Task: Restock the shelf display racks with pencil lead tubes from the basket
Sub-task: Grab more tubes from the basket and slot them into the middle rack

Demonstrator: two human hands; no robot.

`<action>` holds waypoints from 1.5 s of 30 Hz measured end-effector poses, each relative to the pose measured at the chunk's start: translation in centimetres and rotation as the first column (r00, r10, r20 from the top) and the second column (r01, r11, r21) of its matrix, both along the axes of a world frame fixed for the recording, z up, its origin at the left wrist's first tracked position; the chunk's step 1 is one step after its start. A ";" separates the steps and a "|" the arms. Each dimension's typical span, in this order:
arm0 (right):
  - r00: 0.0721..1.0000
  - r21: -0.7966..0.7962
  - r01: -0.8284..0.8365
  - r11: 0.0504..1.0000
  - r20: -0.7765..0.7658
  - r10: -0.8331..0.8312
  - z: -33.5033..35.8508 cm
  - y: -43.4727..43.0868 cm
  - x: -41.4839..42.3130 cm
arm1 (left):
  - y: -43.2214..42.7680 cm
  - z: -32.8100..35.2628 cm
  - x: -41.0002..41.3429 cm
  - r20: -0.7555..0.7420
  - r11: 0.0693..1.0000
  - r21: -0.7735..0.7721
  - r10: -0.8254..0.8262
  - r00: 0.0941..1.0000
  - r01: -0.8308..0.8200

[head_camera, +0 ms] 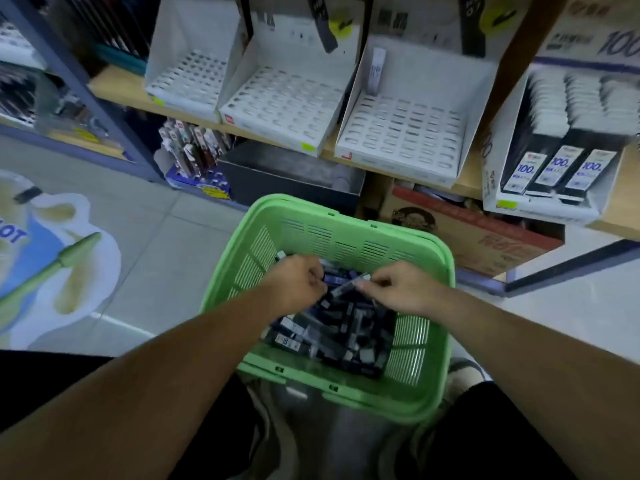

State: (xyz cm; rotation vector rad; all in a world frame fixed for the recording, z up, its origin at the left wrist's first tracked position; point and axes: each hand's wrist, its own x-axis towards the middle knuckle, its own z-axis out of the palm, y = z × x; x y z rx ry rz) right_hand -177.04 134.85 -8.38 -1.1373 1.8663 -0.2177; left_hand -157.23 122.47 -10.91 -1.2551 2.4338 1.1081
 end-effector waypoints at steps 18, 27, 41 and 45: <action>0.554 0.171 0.806 0.567 0.120 -0.824 -14.9 2.6 6.3 | -0.6 -11.5 4.5 0.170 0.977 0.173 0.094 0.981 -0.124; 0.320 0.265 0.891 0.367 0.205 -0.925 -16.1 1.5 6.2 | -0.8 -11.6 4.8 0.163 0.978 0.200 0.024 0.986 -0.057; 0.616 0.095 0.774 0.626 0.113 -0.779 -15.8 0.9 2.2 | -0.7 -11.9 2.5 0.351 0.903 0.105 -0.425 0.834 0.416; 0.660 0.026 0.751 0.659 -0.007 -0.751 -17.0 0.3 3.1 | -1.3 -11.5 4.1 0.319 0.913 0.100 -0.406 0.857 0.395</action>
